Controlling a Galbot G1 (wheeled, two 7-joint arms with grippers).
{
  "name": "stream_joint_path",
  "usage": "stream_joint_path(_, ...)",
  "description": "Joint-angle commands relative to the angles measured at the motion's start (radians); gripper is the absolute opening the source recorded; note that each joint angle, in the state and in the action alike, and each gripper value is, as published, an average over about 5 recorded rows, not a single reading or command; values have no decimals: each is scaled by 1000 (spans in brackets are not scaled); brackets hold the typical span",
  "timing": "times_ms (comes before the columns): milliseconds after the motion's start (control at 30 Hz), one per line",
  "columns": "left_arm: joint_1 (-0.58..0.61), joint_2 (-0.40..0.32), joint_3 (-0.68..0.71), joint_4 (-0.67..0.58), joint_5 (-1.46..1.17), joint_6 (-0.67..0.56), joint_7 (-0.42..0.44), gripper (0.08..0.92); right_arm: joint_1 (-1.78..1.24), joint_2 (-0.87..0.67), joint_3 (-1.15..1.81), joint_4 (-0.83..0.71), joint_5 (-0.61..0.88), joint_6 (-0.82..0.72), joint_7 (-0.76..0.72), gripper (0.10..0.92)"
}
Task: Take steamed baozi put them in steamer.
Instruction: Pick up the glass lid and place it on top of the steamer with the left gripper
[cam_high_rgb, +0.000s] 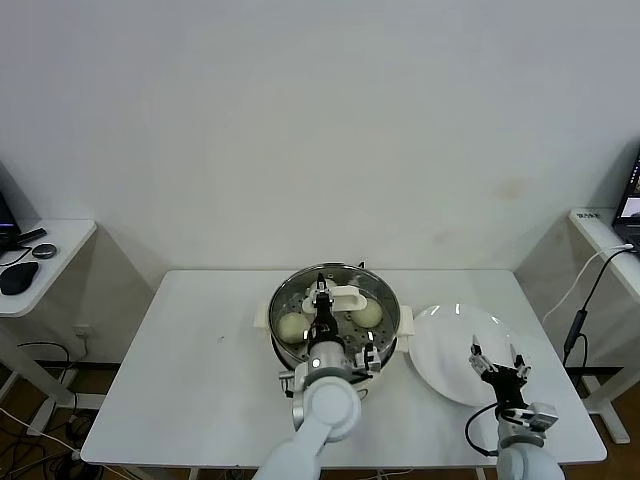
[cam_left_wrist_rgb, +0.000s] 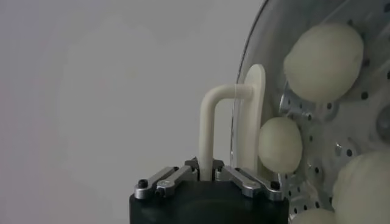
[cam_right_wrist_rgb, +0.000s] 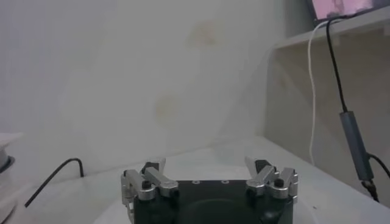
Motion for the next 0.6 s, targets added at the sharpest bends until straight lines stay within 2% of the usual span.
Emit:
stream_joint_path(33,8,-1,5,5,-34,-6,-34,174,-1,-1,1,2,-1,1,0,823)
stream_joint_path(167,27,4,14,-29,-59,-41,-78,177,-3,0,0,4,-2,0,0,823)
stream_joint_path(267,58,25,31,-102,-93,-56,-81,223,-3,1,-2,8,-3,-1,0,823)
stream_joint_path(433,129,87,70,-237,-135,-59,-77,369,-4,0,-5,17,-5,-4,0,823)
stream_joint_path(600,206,128,76,-355,-150,-77,-109,508,-8,0,-5,20,-5,-7,2,823)
